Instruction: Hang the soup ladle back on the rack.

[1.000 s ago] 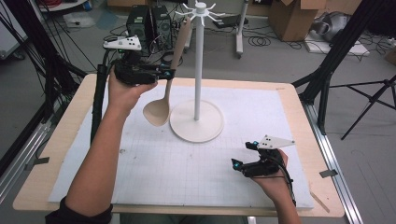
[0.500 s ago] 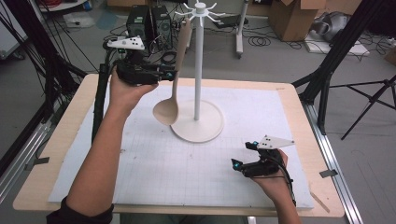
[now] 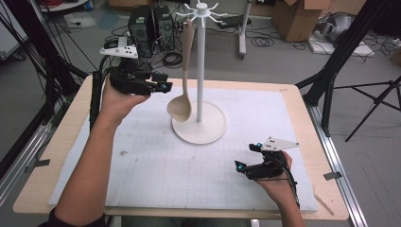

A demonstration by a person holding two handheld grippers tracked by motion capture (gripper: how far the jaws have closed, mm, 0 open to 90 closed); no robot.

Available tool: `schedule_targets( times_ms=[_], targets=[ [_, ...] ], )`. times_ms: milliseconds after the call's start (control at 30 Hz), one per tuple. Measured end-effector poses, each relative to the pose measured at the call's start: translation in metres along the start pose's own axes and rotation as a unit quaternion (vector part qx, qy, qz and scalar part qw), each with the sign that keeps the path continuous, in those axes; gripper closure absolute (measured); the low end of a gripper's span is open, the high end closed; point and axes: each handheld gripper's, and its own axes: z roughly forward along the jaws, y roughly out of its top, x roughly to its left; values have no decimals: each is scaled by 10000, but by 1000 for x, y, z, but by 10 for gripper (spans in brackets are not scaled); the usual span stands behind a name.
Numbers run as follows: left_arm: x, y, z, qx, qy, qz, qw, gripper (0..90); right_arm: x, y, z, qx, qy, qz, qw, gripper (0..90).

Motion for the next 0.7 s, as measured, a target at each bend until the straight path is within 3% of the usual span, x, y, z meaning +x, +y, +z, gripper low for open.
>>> schedule_targets(
  times_ms=[100,400,700],
  targets=[
    [-2,-3,-2,182,48,11,9998,404,0,0,1,38,-9,7,10000,97],
    [-15,-17,-17,273,140,138,9994,295,0,0,-1,7,9,52,10000,97],
    [-19,-45,-28,136,122,95,9998,216,-1,0,-1,11,6,50,10000,97]
  ],
)
